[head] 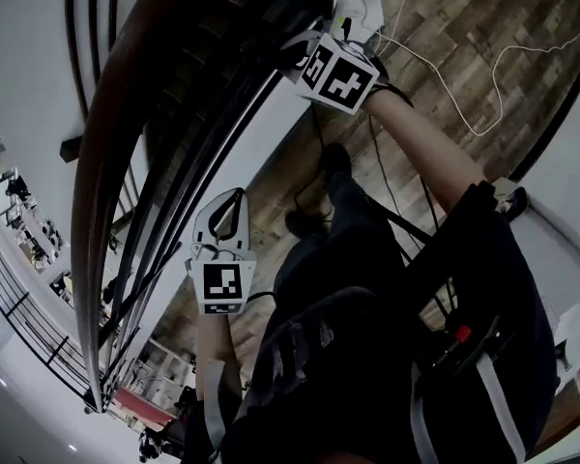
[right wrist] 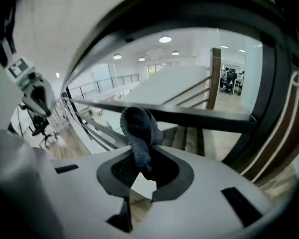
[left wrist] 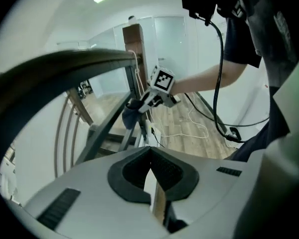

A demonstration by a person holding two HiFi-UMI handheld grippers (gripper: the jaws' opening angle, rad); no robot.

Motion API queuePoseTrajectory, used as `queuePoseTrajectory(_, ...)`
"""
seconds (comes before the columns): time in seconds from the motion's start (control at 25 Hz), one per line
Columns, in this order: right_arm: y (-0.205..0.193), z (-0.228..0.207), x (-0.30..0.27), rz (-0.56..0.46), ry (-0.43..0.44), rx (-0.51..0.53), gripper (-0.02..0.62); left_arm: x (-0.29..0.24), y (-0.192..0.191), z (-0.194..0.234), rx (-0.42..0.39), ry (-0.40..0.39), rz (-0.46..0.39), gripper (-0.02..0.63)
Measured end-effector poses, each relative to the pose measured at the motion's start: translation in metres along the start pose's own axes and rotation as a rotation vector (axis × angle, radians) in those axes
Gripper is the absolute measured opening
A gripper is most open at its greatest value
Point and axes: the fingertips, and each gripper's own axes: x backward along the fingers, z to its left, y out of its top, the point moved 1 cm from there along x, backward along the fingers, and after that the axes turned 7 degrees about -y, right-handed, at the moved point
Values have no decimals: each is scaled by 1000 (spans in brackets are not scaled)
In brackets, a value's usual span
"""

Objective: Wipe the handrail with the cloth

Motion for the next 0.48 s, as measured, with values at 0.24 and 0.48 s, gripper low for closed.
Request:
queuePoseTrajectory(0.24,67,138,107,-328,279,-250,40,81,28,2,120,144,-236,8)
queuePoseTrajectory(0.48,138,255,162,-570,581,-516,41,180,16,-4,68,303,-385,8)
